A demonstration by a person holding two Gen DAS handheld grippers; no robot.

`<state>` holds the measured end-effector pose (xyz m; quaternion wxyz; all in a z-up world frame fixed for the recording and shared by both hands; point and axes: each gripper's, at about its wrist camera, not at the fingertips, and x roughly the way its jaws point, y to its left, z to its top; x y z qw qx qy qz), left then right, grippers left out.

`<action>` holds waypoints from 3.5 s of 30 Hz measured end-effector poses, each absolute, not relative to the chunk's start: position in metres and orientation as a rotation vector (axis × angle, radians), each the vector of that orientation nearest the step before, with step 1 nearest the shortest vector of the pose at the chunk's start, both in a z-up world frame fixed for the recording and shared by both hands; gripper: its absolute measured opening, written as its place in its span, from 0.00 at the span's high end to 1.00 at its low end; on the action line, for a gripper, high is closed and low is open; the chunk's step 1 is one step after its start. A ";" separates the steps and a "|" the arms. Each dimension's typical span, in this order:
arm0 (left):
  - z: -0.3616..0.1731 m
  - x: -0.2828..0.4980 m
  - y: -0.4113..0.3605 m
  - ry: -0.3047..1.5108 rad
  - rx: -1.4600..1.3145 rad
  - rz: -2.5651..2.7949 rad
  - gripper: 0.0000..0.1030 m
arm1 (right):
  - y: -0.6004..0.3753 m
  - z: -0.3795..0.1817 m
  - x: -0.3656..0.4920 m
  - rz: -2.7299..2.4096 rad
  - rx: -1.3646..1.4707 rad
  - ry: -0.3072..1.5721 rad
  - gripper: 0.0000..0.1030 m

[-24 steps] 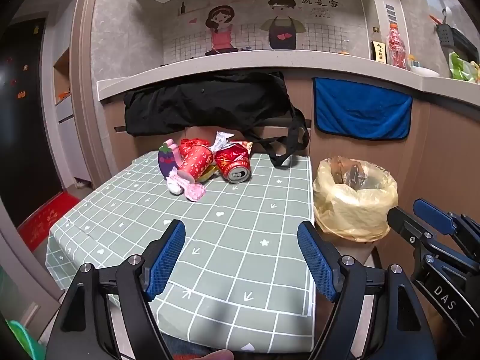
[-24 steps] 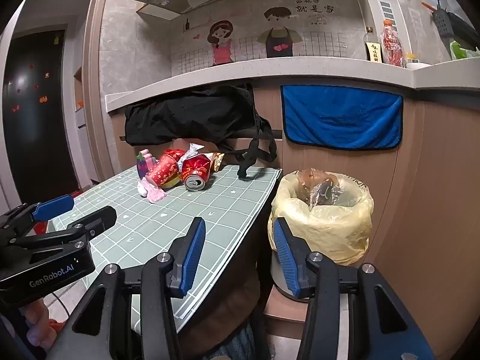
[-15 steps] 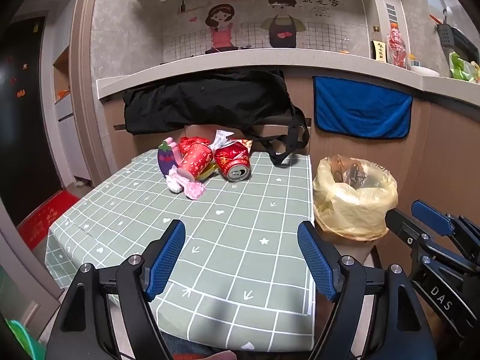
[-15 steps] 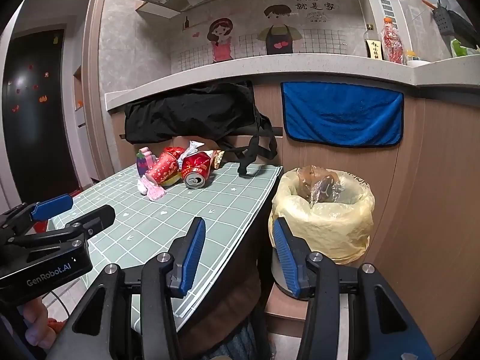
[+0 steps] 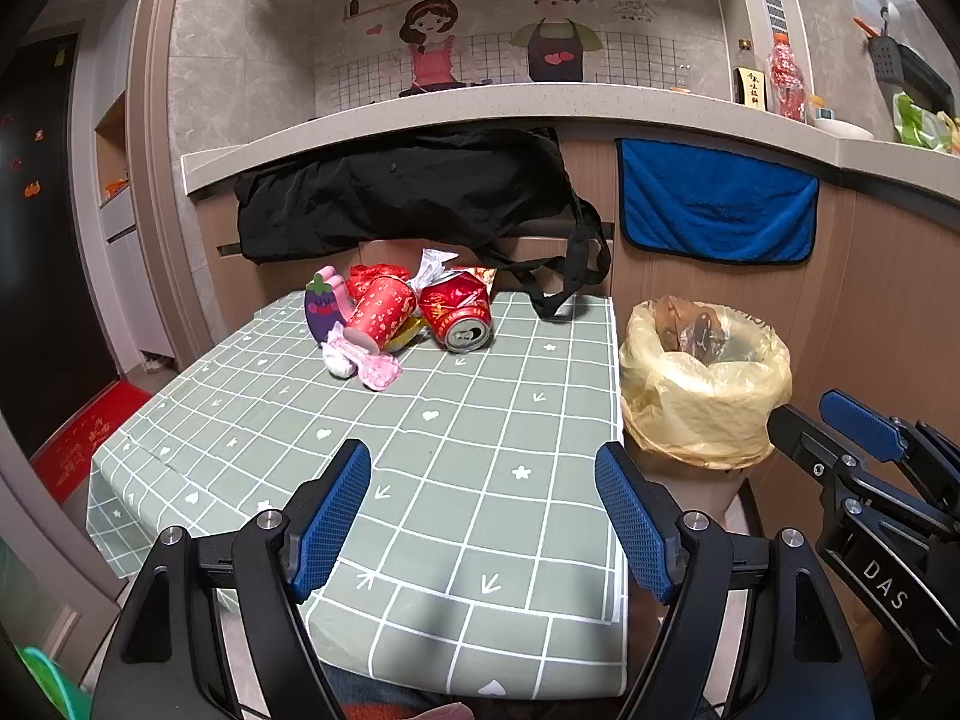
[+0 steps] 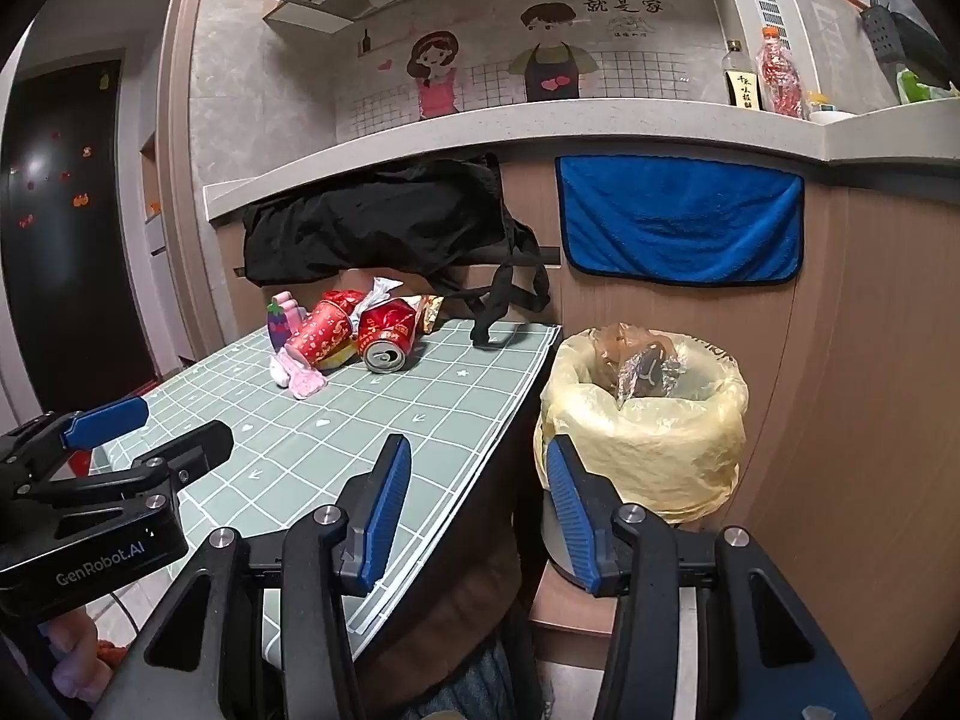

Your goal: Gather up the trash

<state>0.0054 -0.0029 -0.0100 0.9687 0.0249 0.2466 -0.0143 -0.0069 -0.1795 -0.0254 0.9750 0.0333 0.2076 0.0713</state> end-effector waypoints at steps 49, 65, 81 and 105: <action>-0.012 0.009 -0.003 0.511 0.047 -0.029 0.25 | -0.186 -0.025 -0.005 0.126 0.084 0.423 0.56; -0.013 0.009 -0.004 0.513 0.045 -0.031 0.25 | -0.187 -0.025 -0.005 0.128 0.085 0.424 0.56; 0.004 0.072 0.063 0.448 -0.045 -0.058 0.26 | -0.165 -0.008 0.054 0.185 -0.001 0.432 0.56; -0.033 0.306 0.145 0.642 -0.129 -0.163 0.33 | -0.095 0.002 0.267 0.348 -0.043 0.497 0.56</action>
